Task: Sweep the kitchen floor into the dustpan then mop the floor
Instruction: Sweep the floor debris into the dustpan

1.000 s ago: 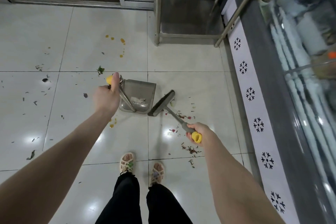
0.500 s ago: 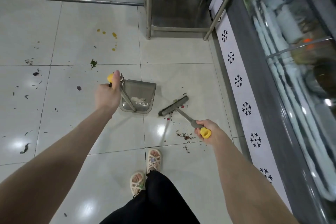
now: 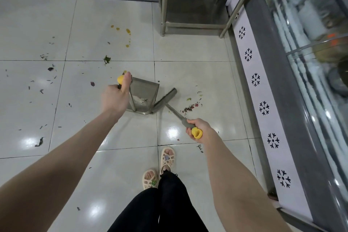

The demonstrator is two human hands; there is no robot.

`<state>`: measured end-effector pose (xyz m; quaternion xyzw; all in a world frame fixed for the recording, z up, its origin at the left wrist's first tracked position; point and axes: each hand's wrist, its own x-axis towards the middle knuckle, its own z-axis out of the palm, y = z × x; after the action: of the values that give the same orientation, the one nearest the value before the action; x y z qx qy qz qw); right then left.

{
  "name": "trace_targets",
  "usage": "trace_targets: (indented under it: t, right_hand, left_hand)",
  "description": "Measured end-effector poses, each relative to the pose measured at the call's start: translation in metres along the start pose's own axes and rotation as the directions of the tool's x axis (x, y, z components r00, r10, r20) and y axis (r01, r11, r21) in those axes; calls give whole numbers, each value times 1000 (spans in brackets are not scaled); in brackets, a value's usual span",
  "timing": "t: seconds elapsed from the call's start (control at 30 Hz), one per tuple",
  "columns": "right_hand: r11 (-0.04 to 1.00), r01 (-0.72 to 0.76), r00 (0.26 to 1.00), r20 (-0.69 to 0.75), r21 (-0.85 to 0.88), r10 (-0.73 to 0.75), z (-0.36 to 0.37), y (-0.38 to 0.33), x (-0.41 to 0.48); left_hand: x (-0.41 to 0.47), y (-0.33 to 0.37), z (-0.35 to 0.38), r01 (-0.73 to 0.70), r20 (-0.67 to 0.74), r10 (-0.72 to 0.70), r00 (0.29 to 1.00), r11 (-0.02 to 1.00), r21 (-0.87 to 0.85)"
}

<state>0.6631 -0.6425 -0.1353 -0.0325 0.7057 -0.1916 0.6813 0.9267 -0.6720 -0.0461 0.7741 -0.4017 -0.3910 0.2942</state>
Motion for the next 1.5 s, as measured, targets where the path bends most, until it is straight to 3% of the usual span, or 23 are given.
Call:
trace_targets:
  t: [0.2, 0.47, 0.8, 0.97, 1.13, 1.33, 1.5]
  right_hand:
    - [995, -88, 992, -98, -47, 83, -40, 19, 0]
    - [998, -51, 988, -142, 36, 56, -88, 30, -30]
    - [997, 56, 988, -139, -49, -62, -126, -36, -53]
    - [979, 180, 952, -235, -95, -198, -124, -82, -41]
    - [947, 194, 910, -313, -255, -270, -141, -140, -13]
    - [834, 153, 866, -334, -530, -371, -161, -196, 28]
    - [553, 47, 841, -266, -832, -472, -161, -214, 61]
  left_hand:
    - [-7, -2, 15, -7, 29, 7, 1000, 1000, 4]
    - [-13, 14, 30, 20, 33, -21, 999, 1000, 17]
    - [-13, 50, 59, -15, 82, 12, 997, 1000, 27]
    - [-8, 67, 87, -45, 92, 40, 995, 998, 49]
    - [-3, 86, 119, -34, 58, 31, 998, 999, 41]
    - [9, 101, 155, 29, 2, -30, 1000, 997, 77]
    - [19, 103, 172, 103, -39, -101, 994, 993, 55]
